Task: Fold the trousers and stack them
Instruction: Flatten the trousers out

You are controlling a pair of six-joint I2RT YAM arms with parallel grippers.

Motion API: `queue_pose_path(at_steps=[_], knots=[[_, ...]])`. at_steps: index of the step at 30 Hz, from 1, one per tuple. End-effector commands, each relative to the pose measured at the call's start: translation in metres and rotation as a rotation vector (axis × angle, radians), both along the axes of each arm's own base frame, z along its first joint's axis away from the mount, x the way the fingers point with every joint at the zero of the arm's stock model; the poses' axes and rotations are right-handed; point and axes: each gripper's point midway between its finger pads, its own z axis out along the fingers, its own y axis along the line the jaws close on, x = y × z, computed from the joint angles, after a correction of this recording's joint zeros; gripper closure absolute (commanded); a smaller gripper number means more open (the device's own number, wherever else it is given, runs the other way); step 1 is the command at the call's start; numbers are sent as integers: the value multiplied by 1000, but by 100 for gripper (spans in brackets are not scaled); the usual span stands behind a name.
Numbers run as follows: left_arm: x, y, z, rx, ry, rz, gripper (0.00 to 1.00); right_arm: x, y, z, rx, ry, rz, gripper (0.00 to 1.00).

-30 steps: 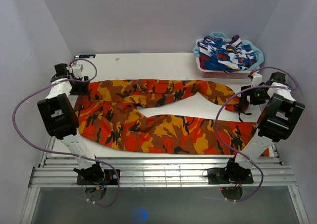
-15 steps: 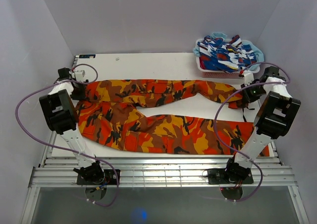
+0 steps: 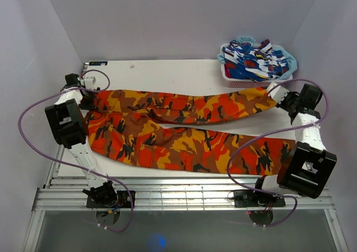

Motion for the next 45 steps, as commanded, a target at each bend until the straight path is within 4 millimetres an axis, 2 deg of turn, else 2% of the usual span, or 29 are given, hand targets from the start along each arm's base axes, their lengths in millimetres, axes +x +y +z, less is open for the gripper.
queue_pose_path(at_steps=[1, 2, 4, 5, 8, 9, 10, 11, 12, 13, 15, 16, 17, 18, 19, 20, 22, 23, 24, 25, 27, 28, 29, 31, 36, 37, 40, 42, 45], knots=[[-16, 19, -11, 49, 70, 9, 100, -10, -12, -26, -179, 12, 33, 86], [-17, 18, -10, 52, 71, 5, 100, -26, -8, -58, -184, 75, 43, 61], [-19, 18, -9, 57, 72, -2, 99, -35, -19, -67, -297, 80, 33, 25], [-20, 18, -6, 62, 72, -4, 97, -45, -20, -79, -309, 109, 30, 13], [-23, 21, -1, 90, 64, -17, 95, -57, -21, -75, -255, 156, 21, 6], [-23, 24, 1, 102, 62, -15, 96, -48, -23, -53, -215, 117, 0, 4], [-24, 28, 2, 123, 66, -10, 97, -54, -19, -57, -157, 172, -6, 3], [-23, 31, 4, 141, 63, -9, 100, -51, -18, -49, -124, 174, -15, 3], [-23, 35, 5, 158, 62, -3, 100, -39, -19, -23, -79, 129, -37, 4], [-23, 47, 10, 207, 65, 18, 100, -44, -16, -33, -20, 203, -45, 5], [-24, 59, 12, 241, 65, 32, 100, -39, -8, -29, 94, 230, -67, 12], [-22, 64, 15, 265, 59, 31, 100, -28, -9, -24, 130, 237, -74, 14], [-20, 63, 17, 264, 51, 27, 100, -33, -1, -31, 210, 285, -95, 18], [-18, 62, 20, 249, 37, 20, 82, -31, 3, -32, 247, 300, -101, 20], [-16, 57, 30, 233, 10, 13, 72, -23, 5, -30, 279, 311, -99, 23], [-11, 45, 33, 176, -25, -24, 61, -22, 11, -33, 313, 335, -91, 26], [-8, 32, 48, 129, -66, -50, 42, -23, 30, -46, 398, 412, -67, 30], [-6, 25, 54, 102, -84, -72, 38, -18, 35, -41, 410, 417, -52, 32], [-3, 12, 58, 59, -104, -108, 35, -21, 44, -45, 439, 454, -42, 33], [-1, 8, 61, 52, -114, -116, 33, -17, 52, -52, 451, 483, -22, 33], [-1, -8, 69, 9, -132, -166, 32, -12, 58, -53, 445, 510, 13, 34], [-2, -12, 70, 2, -133, -176, 32, -12, 63, -65, 454, 561, 23, 34], [-3, -16, 75, -7, -144, -189, 32, -7, 63, -63, 430, 566, 59, 33], [-5, -27, 76, -28, -148, -221, 31, -3, 67, -77, 416, 612, 88, 32], [-11, -42, 75, -48, -130, -247, 31, 16, 62, -105, 298, 643, 115, 35], [-12, -43, 75, -50, -131, -249, 31, 17, 62, -118, 292, 676, 115, 36], [-15, -46, 76, -56, -129, -246, 31, 19, 57, -134, 254, 720, 96, 42], [-17, -48, 76, -59, -129, -248, 31, 24, 52, -135, 254, 720, 48, 43], [-21, -50, 73, -65, -122, -250, 31, 35, 42, -120, 264, 676, -15, 44]])
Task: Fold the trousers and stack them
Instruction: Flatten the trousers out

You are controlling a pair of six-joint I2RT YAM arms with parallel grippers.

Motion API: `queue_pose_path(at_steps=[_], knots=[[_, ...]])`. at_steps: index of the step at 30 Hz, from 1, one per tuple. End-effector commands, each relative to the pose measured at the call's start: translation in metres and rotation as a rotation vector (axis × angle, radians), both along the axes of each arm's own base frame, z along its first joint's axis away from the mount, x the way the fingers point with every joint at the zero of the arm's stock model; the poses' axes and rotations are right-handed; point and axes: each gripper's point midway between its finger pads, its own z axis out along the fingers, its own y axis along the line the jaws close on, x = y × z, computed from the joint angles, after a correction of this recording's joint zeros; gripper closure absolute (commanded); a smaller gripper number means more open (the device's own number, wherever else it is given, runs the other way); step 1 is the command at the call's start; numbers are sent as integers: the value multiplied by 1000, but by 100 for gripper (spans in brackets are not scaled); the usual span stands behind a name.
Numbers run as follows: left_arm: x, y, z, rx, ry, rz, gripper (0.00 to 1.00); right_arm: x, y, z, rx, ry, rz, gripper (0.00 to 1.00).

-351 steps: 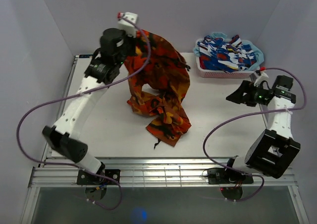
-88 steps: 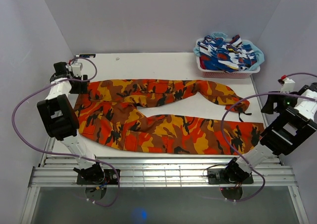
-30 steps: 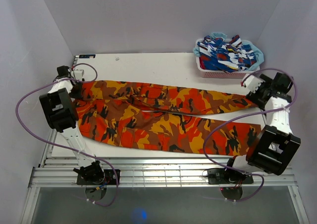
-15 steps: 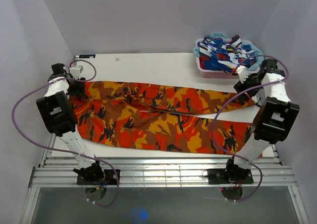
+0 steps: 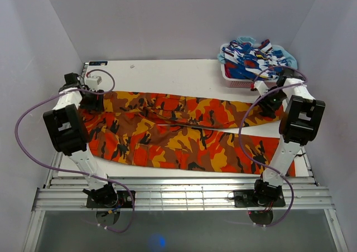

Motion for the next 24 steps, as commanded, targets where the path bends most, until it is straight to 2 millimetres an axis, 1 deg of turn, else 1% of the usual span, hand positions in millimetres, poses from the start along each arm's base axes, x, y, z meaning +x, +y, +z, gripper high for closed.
queue_pose_path(at_steps=[1, 2, 4, 5, 6, 7, 8, 11, 13, 15, 16, 18, 19, 20, 21, 22, 24], knots=[[-3, -7, 32, -7, -72, -22, 32, 22, -18, 40, -58, -95, -91, 45], [-4, -8, 32, -8, -69, -22, 32, 27, -24, 50, -71, -110, -144, 46], [-5, -9, 30, -15, -64, -23, 31, 30, -35, 56, -97, -116, -198, 48], [-4, -9, 29, -17, -64, -23, 31, 33, -40, 64, -105, -129, -227, 48], [-4, -10, 29, -21, -65, -23, 32, 32, -46, 64, -122, -120, -242, 48], [-3, -10, 29, -23, -65, -24, 32, 29, -50, 59, -131, -96, -256, 48], [-2, -10, 30, -23, -66, -23, 32, 30, -53, 60, -144, -92, -250, 48], [2, -8, 28, -22, -62, -13, 32, 23, -51, 44, -134, -32, -234, 44], [4, -6, 29, -21, -64, -6, 32, 25, -49, 33, -127, -19, -218, 43], [5, -7, 29, -21, -61, -5, 32, 26, -48, 26, -123, -12, -185, 43], [5, -8, 31, -21, -62, -5, 32, 23, -46, 20, -120, 1, -167, 43], [5, -8, 31, -13, -59, -5, 32, 25, -46, 15, -132, -18, -114, 43], [4, -7, 31, -11, -58, -4, 32, 17, -44, 6, -138, -3, -91, 42], [4, -7, 32, -8, -57, -2, 32, 15, -46, 3, -169, -1, -65, 42], [4, -7, 32, -8, -55, -2, 32, 18, -48, -2, -188, -14, -59, 42], [4, -8, 32, -7, -52, -3, 32, 13, -46, -10, -194, 9, -47, 43], [4, -8, 33, -6, -52, 1, 32, 9, -46, -17, -210, 36, -40, 46]])
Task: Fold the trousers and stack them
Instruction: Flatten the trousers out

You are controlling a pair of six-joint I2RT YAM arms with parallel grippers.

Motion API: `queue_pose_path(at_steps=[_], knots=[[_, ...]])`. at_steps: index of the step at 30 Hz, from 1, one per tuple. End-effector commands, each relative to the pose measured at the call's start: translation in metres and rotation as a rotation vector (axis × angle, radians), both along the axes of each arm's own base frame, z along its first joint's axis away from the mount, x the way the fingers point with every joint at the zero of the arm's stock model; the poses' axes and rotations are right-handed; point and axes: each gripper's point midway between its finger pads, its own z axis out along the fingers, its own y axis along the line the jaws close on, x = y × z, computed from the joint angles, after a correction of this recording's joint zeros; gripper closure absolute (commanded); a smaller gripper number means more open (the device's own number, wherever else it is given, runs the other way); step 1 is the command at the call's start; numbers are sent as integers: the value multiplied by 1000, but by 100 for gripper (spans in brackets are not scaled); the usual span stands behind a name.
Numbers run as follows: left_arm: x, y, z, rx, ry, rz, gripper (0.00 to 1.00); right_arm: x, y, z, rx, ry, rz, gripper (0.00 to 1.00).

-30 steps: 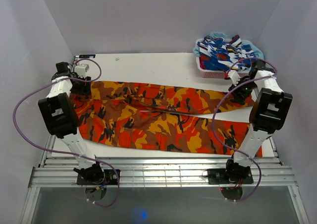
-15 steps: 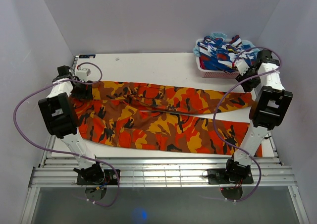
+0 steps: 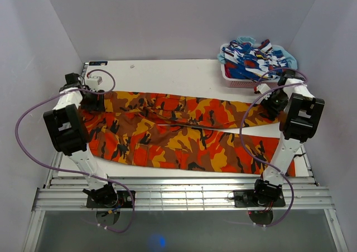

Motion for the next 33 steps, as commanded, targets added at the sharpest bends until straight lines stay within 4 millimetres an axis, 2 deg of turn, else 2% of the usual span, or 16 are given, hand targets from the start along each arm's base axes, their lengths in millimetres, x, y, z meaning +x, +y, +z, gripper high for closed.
queue_pose_path(at_steps=[1, 4, 5, 6, 9, 10, 12, 13, 14, 18, 20, 21, 23, 27, 29, 33], knots=[[10, -1, 36, 22, -78, -5, 32, 7, -3, -1, -53, -13, 58, 49], [8, 0, 38, 33, -77, -1, 32, 10, -2, 1, -42, -24, 59, 66], [8, 0, 39, 37, -79, -2, 32, 14, -1, 6, -39, -37, 57, 83], [7, 0, 37, 42, -73, -2, 32, 17, -1, 14, -39, -56, 54, 90], [5, 3, 36, 51, -67, 4, 32, 23, -1, 36, -26, -119, 55, 92], [5, 2, 36, 49, -68, 6, 32, 27, 0, 56, -28, -174, 53, 92], [4, 2, 36, 48, -68, 12, 32, 30, 2, 74, 11, -246, 46, 92], [4, 2, 35, 49, -68, 16, 32, 28, 2, 95, 11, -303, 43, 92], [4, 3, 34, 51, -66, 22, 32, 28, 2, 103, 14, -335, 53, 92], [5, 3, 34, 47, -67, 24, 32, -4, 11, 111, 0, -350, 145, 92], [6, 0, 36, 34, -72, 17, 32, -20, 21, 102, 6, -307, 235, 72], [6, 0, 36, 31, -72, 14, 31, -26, 31, 102, 15, -288, 271, 65], [6, -3, 37, 19, -68, 14, 31, -30, 44, 99, 23, -268, 347, 47], [2, -6, 40, 6, -71, 14, 31, -21, 82, 90, 57, -239, 480, 34], [0, -8, 43, 1, -77, 11, 31, -20, 93, 87, 62, -206, 534, 30], [-9, -11, 38, -4, -62, 4, 31, -16, 117, 63, 85, -101, 645, 34]])
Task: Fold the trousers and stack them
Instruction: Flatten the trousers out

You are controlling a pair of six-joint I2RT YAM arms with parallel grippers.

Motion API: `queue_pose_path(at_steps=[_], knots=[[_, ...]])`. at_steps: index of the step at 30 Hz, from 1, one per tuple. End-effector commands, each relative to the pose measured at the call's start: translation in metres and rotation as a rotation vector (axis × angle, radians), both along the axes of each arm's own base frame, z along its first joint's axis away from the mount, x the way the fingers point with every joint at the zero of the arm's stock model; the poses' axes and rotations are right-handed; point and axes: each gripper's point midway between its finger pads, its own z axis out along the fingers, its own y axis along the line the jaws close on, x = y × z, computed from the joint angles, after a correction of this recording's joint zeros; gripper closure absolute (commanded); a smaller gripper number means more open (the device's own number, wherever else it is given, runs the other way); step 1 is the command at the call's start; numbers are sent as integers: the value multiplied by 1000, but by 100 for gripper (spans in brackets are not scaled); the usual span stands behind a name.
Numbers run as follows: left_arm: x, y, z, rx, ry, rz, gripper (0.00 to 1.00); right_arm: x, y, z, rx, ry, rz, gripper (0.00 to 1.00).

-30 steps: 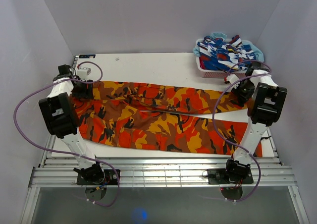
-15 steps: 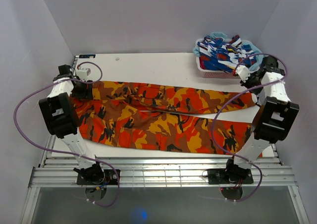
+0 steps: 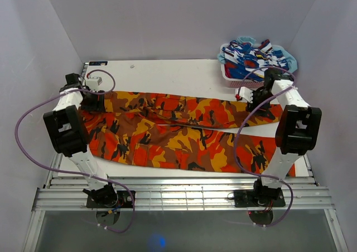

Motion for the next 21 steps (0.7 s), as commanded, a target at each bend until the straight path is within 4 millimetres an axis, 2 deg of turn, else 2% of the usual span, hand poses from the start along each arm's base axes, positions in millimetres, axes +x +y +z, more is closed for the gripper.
queue_pose_path(at_steps=[1, 5, 6, 8, 11, 12, 13, 16, 21], knots=[[-5, -10, 34, -2, -76, -23, 31, 3, 17, -5, -1, 61, 125, 36], [-9, -10, 31, 3, -74, -29, 31, 17, 24, -15, -26, 96, 162, 41], [-10, -11, 31, 2, -73, -34, 31, 18, 28, -23, -29, 119, 177, 41], [-11, -12, 28, 0, -71, -34, 31, 26, 28, -23, -51, 117, 187, 43], [-12, -13, 27, -2, -74, -38, 31, 23, 26, -35, -79, 163, 199, 44], [-12, -12, 25, -1, -71, -37, 31, 19, 38, -39, -84, 183, 233, 45], [-12, -12, 24, 1, -72, -39, 31, 16, 40, -40, -88, 191, 239, 45], [-12, -11, 20, 3, -66, -37, 31, 4, 38, -48, -116, 225, 265, 47], [-11, -11, 14, -2, -59, -35, 31, -5, 30, -58, -155, 259, 271, 49]])
